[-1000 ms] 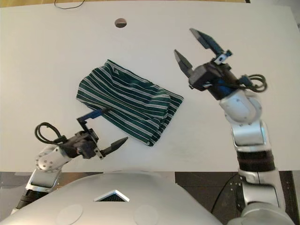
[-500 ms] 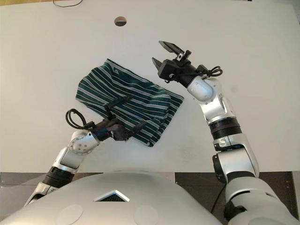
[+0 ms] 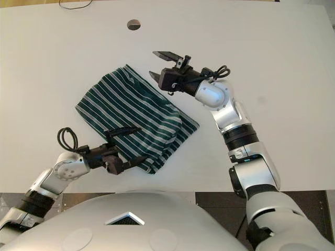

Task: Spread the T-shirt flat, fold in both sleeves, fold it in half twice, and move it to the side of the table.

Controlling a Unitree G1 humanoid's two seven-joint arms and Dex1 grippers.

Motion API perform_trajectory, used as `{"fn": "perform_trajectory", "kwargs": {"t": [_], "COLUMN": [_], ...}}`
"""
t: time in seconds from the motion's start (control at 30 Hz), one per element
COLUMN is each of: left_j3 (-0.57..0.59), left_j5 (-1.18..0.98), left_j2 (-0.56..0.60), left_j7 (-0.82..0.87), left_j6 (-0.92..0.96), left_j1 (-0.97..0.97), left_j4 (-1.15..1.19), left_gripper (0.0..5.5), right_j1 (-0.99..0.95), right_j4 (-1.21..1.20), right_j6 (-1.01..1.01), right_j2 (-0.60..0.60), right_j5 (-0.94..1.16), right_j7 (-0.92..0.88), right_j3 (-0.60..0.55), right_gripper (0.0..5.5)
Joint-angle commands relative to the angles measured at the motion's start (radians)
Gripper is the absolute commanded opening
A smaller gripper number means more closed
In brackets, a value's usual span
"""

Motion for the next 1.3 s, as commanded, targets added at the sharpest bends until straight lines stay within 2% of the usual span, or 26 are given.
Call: {"fn": "perform_trajectory", "kwargs": {"t": [0.03, 0.13, 0.3, 0.47, 0.63, 0.8, 0.93, 1.03, 1.17, 1.3], "left_j3": [-0.005, 0.022, 0.141, 0.145, 0.129, 0.143, 0.234, 0.298, 0.325, 0.381], "left_j5": [-0.068, -0.089, -0.108, -0.182, -0.298, -0.371, -0.572, -0.698, -0.638, -0.537], "left_j2": [0.161, 0.190, 0.149, 0.113, 0.133, 0.147, 0.109, 0.015, -0.079, -0.114], "left_j7": [-0.097, -0.099, -0.027, -0.040, -0.096, -0.123, -0.077, -0.021, -0.008, 0.004], "left_j6": [0.027, 0.021, 0.022, 0.012, 0.007, 0.011, 0.031, 0.090, 0.130, 0.117], "left_j1": [0.152, 0.167, 0.071, 0.062, 0.105, 0.162, 0.143, 0.072, -0.011, -0.108], "left_j4": [-0.064, -0.070, -0.001, -0.059, -0.159, -0.250, -0.327, -0.281, -0.123, 0.025], "left_gripper": [5.24, 5.24, 5.24, 5.24, 5.24, 5.24, 5.24, 5.24, 5.24, 5.24], "right_j1": [-0.060, -0.088, -0.078, -0.019, -0.104, -0.180, -0.210, -0.284, -0.301, -0.226], "right_j4": [0.053, 0.109, 0.156, 0.137, 0.480, 0.705, 0.802, 0.879, 0.892, 0.817], "right_j6": [0.027, 0.028, 0.013, 0.010, 0.033, 0.047, 0.080, 0.197, 0.231, 0.136], "right_j2": [0.068, 0.113, 0.187, 0.210, 0.276, 0.296, 0.295, 0.252, 0.201, 0.199], "right_j5": [0.009, -0.007, -0.023, -0.022, -0.101, -0.081, -0.062, 0.023, 0.105, 0.131], "right_j7": [0.050, 0.045, 0.052, 0.112, 0.016, -0.028, -0.038, -0.147, -0.223, -0.193], "right_j3": [0.041, 0.060, 0.112, 0.179, 0.215, 0.178, 0.143, 0.016, -0.114, -0.154], "right_gripper": [2.58, 2.58, 2.58, 2.58, 2.58, 2.58, 2.58, 2.58, 2.58, 2.58]}}
